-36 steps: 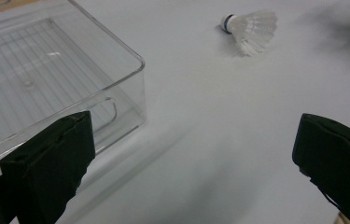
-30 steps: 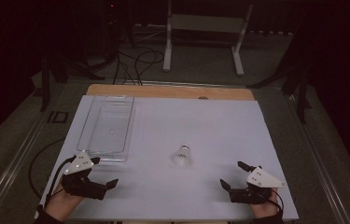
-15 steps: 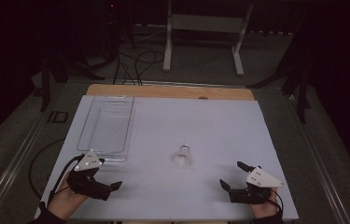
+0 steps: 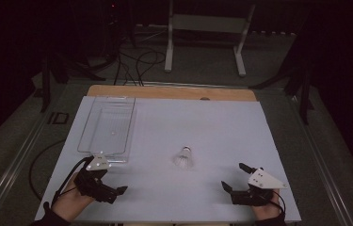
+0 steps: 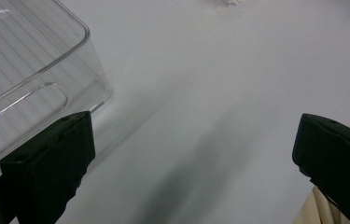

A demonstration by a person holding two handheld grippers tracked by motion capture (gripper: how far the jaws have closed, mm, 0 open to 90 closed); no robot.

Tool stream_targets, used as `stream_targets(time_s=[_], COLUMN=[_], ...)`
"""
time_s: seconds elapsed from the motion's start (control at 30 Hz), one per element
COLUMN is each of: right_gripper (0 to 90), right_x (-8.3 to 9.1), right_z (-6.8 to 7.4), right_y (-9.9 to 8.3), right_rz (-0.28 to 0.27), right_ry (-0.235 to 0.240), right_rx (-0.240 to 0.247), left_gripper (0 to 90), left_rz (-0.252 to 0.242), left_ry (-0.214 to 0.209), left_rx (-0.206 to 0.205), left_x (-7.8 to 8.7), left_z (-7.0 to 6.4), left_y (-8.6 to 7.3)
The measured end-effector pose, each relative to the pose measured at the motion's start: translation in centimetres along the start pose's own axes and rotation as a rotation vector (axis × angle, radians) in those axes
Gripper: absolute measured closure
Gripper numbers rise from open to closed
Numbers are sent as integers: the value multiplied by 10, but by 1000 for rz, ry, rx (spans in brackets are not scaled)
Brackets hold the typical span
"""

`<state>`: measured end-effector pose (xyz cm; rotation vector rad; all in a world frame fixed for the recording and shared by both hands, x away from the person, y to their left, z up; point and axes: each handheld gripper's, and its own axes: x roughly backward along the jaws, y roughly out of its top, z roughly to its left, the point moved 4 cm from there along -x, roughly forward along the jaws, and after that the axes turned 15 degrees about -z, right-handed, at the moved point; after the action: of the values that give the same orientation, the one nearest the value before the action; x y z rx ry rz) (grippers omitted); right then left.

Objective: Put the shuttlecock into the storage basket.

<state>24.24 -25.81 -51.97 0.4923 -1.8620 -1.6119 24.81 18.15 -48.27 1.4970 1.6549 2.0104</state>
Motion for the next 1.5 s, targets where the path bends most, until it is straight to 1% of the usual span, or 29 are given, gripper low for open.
stream_targets(time_s=[0.1,0.17,0.27,0.33,0.37,0.43,0.47,0.6,0.73,0.87,0.93,0.97,1.13,1.23,1.33,1.37,1.5], right_gripper=[94,94,94,94,94,94,94,94,94,94,94,94,94,94,94,94,94], right_x=[0,0,-1,-1,-1,-1,-1,-1,-1,-1,-1,-1,-1,-1,-1,-1,-1], right_z=[0,0,1,1,1,0,0,1,0,1,1,1,1,1,1,1,1], right_y=[0,0,1,0,0,0,0,0,0,-1,-1,-1,-1,-1,-1,-1,-1], right_rz=[1,0,0,3,3,-1,0,3,5,10,11,9,10,9,11,10,10], right_ry=[-1,-3,0,0,0,1,1,2,2,2,2,2,3,4,4,4,5], right_rx=[-1,4,8,8,9,7,9,9,7,9,8,8,8,7,7,8,8], left_gripper=[0,0,0,0,0,0,0,0,0,0,0,0,0,0,0,0,0], left_rz=[21,35,57,66,69,78,83,96,99,113,121,126,151,159,173,184,196], left_ry=[18,10,16,8,13,4,7,-19,-32,-32,-35,-41,-45,-64,-74,-79,-83], left_rx=[-16,3,-5,7,3,-2,-8,-27,-15,-18,-13,-19,-38,-35,-59,-61,-68], left_x=[-1,-2,-4,-5,-5,-6,-7,-8,-10,-10,-10,-9,-10,-12,-14,-14,-18], left_z=[0,0,0,-1,-1,-2,-2,-6,-8,-9,-10,-11,-14,-16,-18,-19,-21], left_y=[1,1,1,1,1,2,2,4,7,10,16,17,25,29,31,32,34])
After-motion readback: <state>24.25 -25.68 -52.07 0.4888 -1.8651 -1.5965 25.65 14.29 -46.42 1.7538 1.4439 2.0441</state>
